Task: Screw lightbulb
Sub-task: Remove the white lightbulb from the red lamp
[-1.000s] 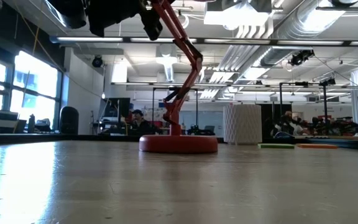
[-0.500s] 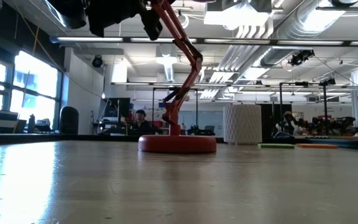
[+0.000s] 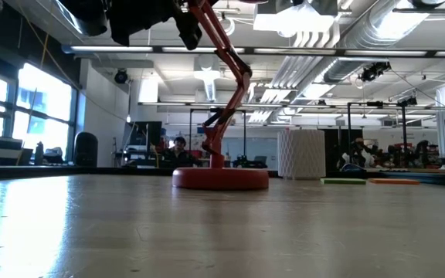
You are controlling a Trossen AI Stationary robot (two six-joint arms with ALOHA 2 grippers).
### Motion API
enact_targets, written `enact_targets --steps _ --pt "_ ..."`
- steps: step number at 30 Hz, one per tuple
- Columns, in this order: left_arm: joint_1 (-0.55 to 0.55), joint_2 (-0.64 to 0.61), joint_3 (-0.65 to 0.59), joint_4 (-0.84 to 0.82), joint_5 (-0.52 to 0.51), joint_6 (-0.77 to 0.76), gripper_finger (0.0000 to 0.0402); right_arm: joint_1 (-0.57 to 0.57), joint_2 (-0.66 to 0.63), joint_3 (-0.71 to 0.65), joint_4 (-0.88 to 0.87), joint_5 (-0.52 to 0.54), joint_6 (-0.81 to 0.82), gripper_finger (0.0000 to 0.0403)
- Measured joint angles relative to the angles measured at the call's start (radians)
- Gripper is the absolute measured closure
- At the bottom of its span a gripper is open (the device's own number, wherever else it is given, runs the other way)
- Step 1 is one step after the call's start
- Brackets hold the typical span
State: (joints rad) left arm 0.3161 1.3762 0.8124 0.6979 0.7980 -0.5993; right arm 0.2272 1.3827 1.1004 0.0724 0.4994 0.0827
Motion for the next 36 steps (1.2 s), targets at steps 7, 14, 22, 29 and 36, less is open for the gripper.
enact_targets --steps 7,14,22,29,36 --pt "0.0 0.0 0.002 0.001 -0.003 0.001 0.015 0.029 0.002 0.0 -0.001 0.076 -0.182 0.017" --pt "-0.002 0.001 0.006 -0.017 -0.013 0.007 0.015 0.095 0.005 0.0 0.001 0.198 -0.477 0.017" --pt "-0.004 0.002 0.006 -0.051 -0.012 0.037 0.015 0.156 0.007 -0.001 0.02 0.314 -0.813 0.017" --pt "-0.003 0.002 0.003 -0.056 0.002 0.039 0.015 0.156 0.042 0.0 0.045 0.345 -1.111 0.0153" --pt "0.001 -0.002 -0.001 -0.06 0.023 0.039 0.015 0.157 0.11 0.0 0.176 0.411 -1.407 0.0099"
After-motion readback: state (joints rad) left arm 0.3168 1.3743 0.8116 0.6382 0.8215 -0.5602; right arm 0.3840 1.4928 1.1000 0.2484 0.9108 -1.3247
